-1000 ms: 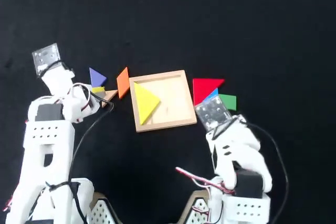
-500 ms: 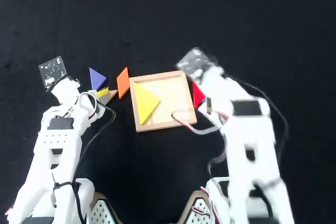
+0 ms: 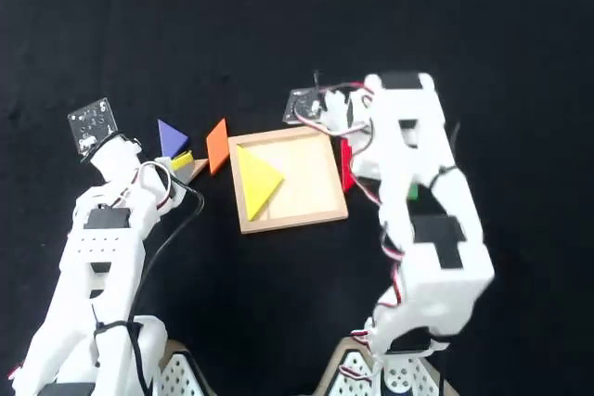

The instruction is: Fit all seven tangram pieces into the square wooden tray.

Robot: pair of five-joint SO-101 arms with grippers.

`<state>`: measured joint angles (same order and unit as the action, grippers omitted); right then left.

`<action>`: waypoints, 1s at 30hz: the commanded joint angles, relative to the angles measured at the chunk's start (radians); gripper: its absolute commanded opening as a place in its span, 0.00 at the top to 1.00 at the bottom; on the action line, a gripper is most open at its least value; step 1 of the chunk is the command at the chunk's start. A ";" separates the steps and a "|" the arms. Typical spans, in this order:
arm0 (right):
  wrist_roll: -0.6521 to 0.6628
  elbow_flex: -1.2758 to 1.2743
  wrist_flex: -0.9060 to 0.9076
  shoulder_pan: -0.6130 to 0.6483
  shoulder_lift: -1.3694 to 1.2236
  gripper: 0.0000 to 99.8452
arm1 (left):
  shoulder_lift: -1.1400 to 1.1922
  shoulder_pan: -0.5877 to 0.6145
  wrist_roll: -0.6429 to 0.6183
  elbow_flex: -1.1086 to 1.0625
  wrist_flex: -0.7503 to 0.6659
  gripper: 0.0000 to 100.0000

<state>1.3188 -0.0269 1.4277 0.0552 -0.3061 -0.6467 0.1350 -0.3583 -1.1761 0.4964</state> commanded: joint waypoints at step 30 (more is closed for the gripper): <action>0.310 0.162 -0.101 0.066 -0.234 0.64 | 0.003 0.030 -0.002 0.016 -0.026 0.71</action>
<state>1.6011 0.1189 1.3433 0.0859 -0.5409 -0.6437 0.1534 -0.3583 -1.1761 0.4887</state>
